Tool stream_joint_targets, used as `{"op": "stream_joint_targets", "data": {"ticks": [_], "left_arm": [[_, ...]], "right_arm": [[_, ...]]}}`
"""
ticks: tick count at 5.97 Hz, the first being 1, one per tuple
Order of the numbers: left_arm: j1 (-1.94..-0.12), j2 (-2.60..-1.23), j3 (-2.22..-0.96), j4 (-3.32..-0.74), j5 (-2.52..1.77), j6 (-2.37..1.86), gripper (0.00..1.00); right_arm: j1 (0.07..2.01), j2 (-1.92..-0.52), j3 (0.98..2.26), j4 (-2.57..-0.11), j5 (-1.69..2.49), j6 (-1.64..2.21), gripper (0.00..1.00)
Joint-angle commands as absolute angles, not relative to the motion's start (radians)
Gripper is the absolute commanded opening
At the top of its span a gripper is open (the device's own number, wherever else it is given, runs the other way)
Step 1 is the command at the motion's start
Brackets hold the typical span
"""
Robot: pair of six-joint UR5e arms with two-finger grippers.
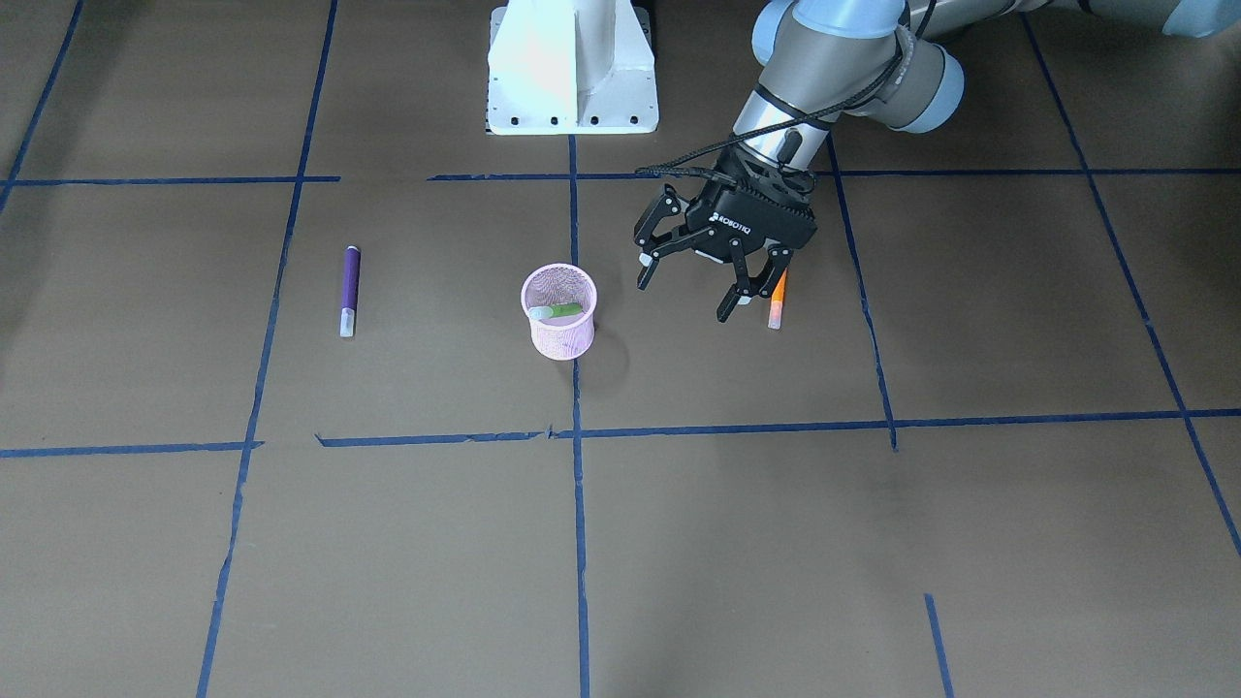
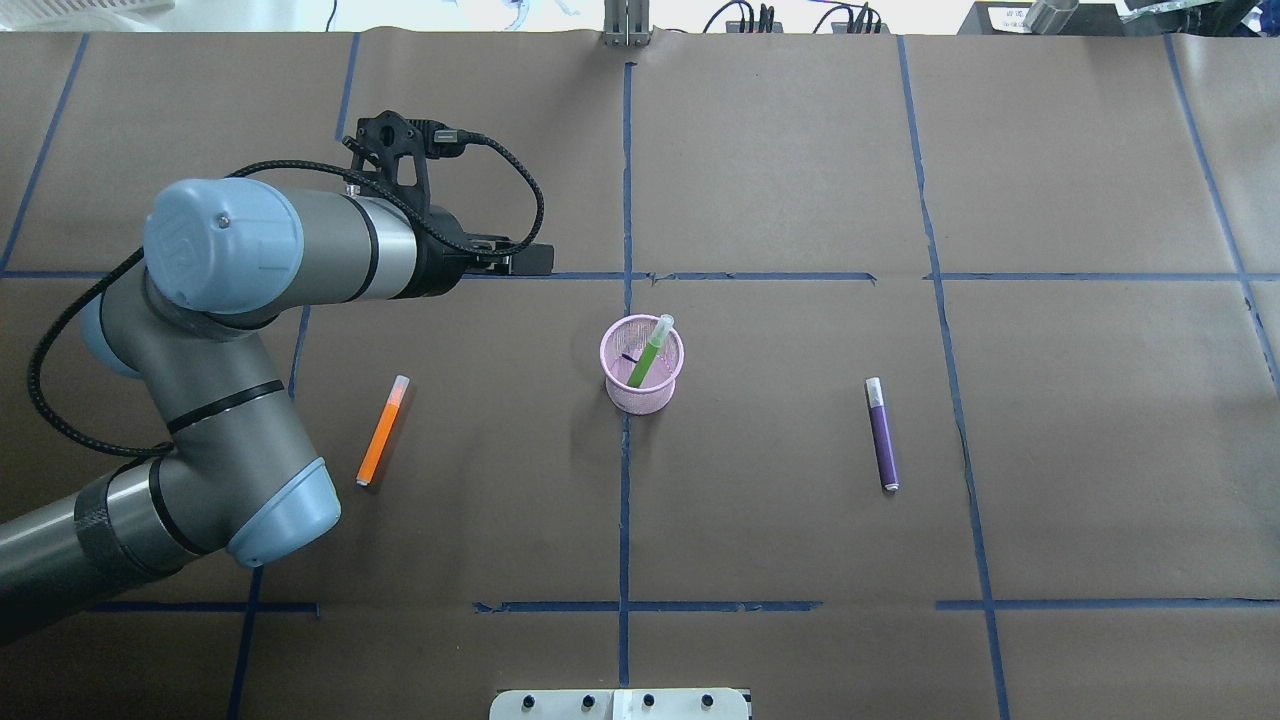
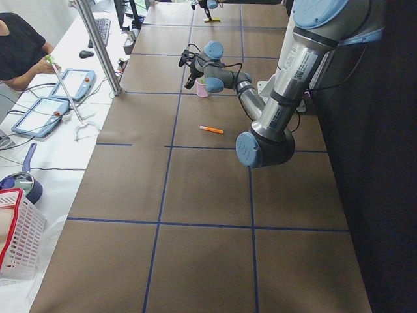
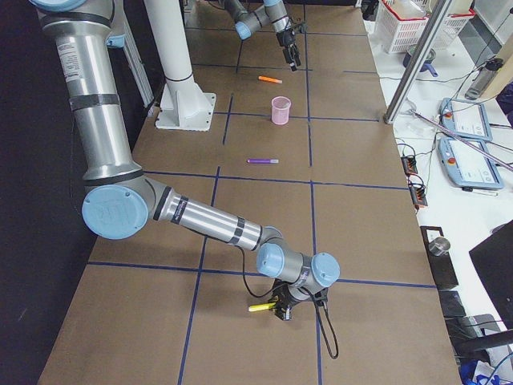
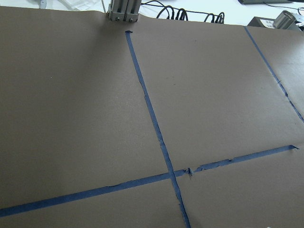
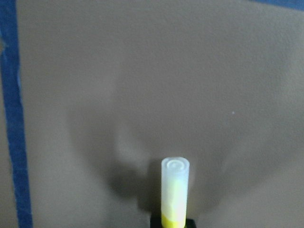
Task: Collect pens into pen holder
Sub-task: 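Grasp the yellow marker with the right gripper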
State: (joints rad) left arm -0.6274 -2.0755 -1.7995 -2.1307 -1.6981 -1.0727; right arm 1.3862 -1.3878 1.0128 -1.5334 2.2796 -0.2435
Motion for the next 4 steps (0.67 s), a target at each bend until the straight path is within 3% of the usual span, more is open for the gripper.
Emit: {"op": "stream_joint_targets", "data": {"ticks": [1,4], "left_arm": [[-0.626,-2.075,-1.801,-2.131,-1.698,-1.087,1.0],[-0.624,-2.072,-1.799,-2.131,-1.697,-1.088,1.0]], "right_arm": [[1.414,-1.397,1.181,-1.575,2.339,-0.232,0.0],[1.404,-1.471,1.669,-1.572,2.339,0.089,0.0]]}}
